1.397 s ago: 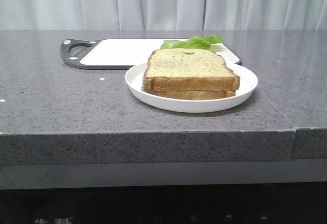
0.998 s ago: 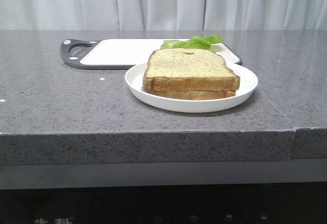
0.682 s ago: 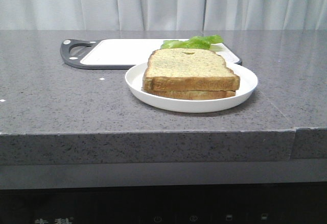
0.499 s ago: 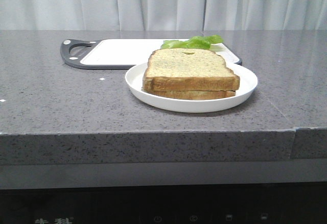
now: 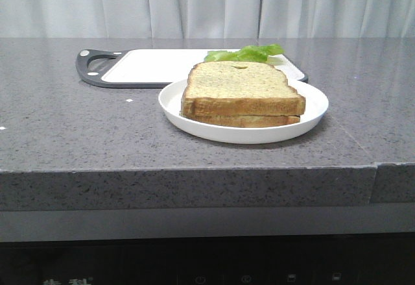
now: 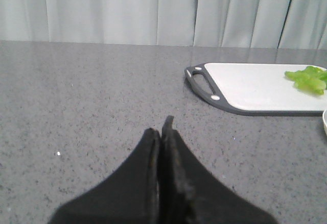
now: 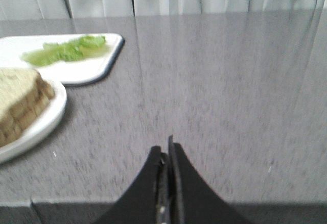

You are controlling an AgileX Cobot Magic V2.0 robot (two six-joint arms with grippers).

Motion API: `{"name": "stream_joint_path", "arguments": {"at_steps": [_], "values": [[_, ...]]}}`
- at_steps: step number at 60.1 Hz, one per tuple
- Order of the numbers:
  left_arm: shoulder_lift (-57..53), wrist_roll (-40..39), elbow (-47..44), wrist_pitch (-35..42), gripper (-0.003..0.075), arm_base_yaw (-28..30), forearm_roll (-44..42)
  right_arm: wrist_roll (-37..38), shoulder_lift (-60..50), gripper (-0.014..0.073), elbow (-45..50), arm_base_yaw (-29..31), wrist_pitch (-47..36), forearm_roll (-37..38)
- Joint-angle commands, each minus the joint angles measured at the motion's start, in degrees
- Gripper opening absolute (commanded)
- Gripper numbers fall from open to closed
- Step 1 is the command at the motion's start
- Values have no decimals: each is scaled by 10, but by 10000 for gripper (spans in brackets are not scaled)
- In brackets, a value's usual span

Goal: Left arm grabs bread, right arm adds lettuce

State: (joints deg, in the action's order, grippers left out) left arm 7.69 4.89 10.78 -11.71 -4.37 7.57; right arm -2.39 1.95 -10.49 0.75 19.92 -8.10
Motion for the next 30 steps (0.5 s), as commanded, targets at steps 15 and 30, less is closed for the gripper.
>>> {"name": "stream_joint_path", "arguments": {"at_steps": [15,30], "values": [[234,-5,151,38,-14,2,-1,-5,141,-57,-153,4,20,21],[253,-5,154,86,527,2,17,-5,142,344,-153,4,11,21]]}}
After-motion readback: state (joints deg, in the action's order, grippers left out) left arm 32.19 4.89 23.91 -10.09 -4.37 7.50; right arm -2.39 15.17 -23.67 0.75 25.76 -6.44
